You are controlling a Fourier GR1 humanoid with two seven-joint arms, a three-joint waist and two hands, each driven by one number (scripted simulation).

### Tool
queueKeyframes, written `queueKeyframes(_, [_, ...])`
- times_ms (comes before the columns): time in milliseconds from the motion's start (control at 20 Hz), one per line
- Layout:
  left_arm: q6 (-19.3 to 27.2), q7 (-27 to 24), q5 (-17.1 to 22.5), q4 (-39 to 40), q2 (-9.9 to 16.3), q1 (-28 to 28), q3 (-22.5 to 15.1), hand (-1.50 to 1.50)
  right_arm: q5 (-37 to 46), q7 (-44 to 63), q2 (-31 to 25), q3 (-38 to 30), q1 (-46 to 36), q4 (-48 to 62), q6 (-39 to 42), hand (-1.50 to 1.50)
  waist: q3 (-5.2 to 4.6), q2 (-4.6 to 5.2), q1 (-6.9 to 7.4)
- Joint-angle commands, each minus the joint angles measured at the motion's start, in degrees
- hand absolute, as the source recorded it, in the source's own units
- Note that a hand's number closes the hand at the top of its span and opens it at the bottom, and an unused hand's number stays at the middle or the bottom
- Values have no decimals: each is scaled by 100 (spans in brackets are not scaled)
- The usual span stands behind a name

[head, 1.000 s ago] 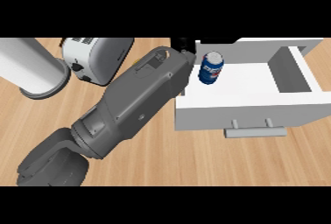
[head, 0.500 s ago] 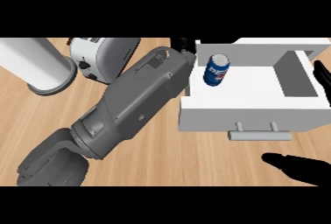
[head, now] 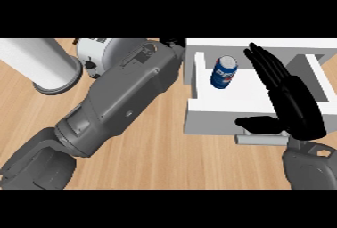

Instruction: Pick up the can, place it into the drawer and close the drawer

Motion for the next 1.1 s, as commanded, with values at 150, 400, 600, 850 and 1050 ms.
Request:
queueKeyframes(150, [78, 315, -181, -380, 326, 125, 43, -150, 1107, -234, -219, 449, -740, 1786, -539, -150, 1, -4, 10])
queueKeyframes(400, [244, 608, -375, -1007, 776, 546, -15, -150, 1493, -184, 101, 285, -1348, 3148, -1538, -150, 2, -20, 74])
queueKeyframes(600, [263, 846, -517, -1335, 1002, 645, -110, -150, 1721, -293, 66, 59, -1896, 4478, -2140, -150, 5, -2, 135])
queueKeyframes(850, [269, 941, -602, -2032, 1350, 1146, -25, -150, 2147, -56, 305, 42, -2245, 5440, -2979, -150, 3, -2, 127])
queueKeyframes(1050, [349, 1357, -697, -2293, 1609, 1009, -63, -150, 1978, -608, -140, -379, -2521, 6324, -3466, -150, 11, 28, 173])
